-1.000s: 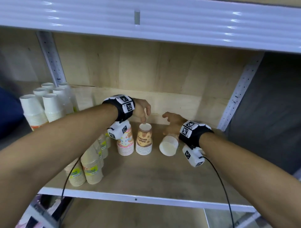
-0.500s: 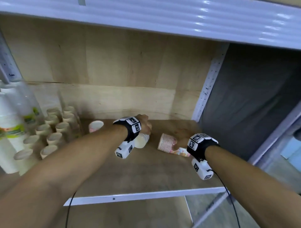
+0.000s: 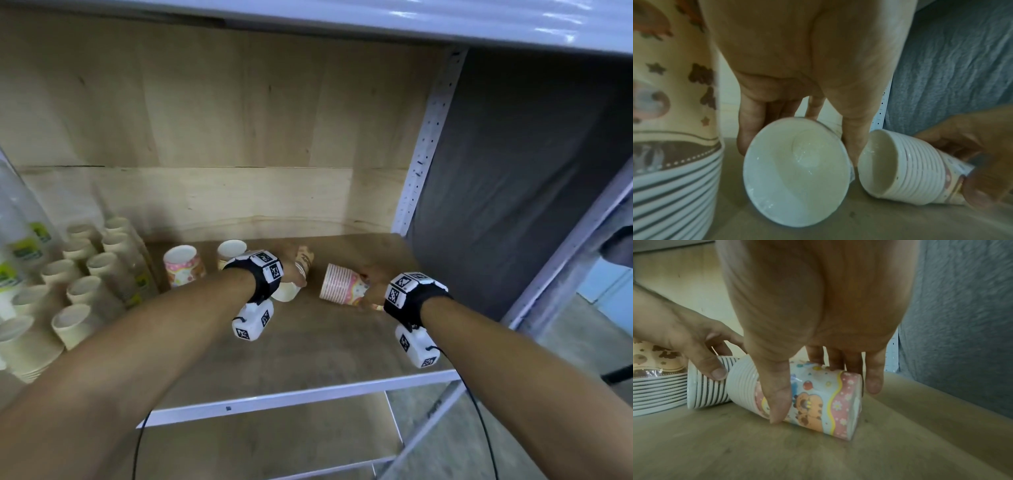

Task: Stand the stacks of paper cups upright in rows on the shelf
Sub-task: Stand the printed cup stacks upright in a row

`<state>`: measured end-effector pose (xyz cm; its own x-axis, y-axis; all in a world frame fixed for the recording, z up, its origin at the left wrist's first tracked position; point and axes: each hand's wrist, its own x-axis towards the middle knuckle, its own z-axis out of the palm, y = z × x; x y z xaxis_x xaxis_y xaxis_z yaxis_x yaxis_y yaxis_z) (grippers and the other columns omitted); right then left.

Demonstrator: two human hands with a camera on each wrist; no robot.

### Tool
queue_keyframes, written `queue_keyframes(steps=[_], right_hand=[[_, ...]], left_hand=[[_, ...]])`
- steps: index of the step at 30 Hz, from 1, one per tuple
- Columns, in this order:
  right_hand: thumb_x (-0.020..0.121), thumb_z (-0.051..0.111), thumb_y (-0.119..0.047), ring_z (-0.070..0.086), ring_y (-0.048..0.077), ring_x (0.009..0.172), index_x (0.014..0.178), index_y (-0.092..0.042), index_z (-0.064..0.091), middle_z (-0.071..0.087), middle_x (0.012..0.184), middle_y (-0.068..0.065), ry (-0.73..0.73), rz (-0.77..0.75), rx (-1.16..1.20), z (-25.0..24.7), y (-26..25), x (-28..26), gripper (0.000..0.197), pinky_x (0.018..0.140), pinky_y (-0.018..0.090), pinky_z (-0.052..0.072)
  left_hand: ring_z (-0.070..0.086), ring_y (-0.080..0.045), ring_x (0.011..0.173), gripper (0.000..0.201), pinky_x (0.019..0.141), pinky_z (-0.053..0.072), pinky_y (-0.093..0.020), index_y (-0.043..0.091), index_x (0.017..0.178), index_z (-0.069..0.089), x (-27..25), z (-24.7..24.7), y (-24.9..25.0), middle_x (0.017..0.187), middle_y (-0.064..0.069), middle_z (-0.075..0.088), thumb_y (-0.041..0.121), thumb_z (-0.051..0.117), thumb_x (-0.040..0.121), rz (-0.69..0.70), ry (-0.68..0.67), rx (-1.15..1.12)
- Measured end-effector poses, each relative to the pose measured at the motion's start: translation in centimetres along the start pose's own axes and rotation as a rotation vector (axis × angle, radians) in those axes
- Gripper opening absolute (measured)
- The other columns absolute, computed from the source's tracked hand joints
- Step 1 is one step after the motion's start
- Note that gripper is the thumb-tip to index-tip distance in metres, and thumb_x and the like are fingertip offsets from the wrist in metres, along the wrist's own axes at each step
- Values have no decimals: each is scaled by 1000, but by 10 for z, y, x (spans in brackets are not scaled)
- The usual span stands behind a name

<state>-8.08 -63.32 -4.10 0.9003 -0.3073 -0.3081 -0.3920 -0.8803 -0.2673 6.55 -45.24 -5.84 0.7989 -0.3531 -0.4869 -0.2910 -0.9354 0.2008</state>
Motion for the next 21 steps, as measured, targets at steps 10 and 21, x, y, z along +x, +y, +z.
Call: queue_keyframes(steps=[10, 21], right_hand=[[67, 81, -39, 49, 28, 130, 151, -18, 29, 44, 148, 5, -66, 53, -89, -15, -11, -2, 101, 106, 40, 43], [77, 77, -35, 59, 28, 118, 129, -13, 58, 59, 132, 7, 124, -4, -99, -74, -43, 0, 60, 90, 30, 48]], left_hand=[[54, -29, 122, 55, 98, 45, -38, 10, 139, 41, -63, -21, 2, 132, -7, 52, 24, 62, 91, 78, 159, -38], [49, -25, 104, 76, 80, 41, -29, 12, 126, 46, -60, -36, 13, 125, -9, 44, 24, 85, 63, 137, 396, -539]])
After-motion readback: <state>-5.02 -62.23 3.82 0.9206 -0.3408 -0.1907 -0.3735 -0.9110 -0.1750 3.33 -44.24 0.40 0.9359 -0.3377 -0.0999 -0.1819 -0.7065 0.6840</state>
